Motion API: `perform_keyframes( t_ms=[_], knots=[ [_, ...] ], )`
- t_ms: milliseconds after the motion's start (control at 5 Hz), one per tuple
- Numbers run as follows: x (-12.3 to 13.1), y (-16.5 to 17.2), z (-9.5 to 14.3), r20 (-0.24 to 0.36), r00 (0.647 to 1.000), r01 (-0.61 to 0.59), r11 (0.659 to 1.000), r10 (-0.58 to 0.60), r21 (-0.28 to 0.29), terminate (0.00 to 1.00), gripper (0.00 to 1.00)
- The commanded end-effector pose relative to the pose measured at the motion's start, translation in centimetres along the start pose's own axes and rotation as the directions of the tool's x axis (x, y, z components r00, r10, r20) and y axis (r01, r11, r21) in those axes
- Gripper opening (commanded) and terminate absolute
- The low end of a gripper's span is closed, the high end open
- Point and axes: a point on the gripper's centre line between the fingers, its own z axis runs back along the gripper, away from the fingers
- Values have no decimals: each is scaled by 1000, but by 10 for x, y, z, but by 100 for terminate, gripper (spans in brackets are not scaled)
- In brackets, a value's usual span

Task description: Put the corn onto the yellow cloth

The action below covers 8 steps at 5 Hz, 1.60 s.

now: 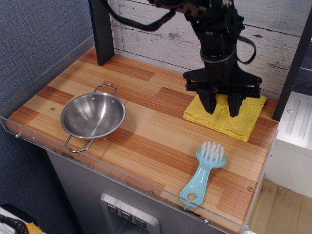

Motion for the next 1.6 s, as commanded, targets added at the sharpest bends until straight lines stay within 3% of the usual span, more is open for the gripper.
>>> perform_keyframes(
  t_ms=[0,200,600,1000,1200,1400],
  knots=[
    [6,7,-6,-4,1000,-14,1000,14,13,0,0],
    [4,9,-5,-10,1000,-22,999,22,24,0,100],
    [6,14,25,56,998,-33,999,34,-11,0,100],
    [-14,68,103,140,982,-132,991,128,16,0,100],
    [-29,90,125,132,983,-132,990,125,45,0,100],
    [-44,101,136,85,994,-77,996,73,48,0,100]
  ],
)
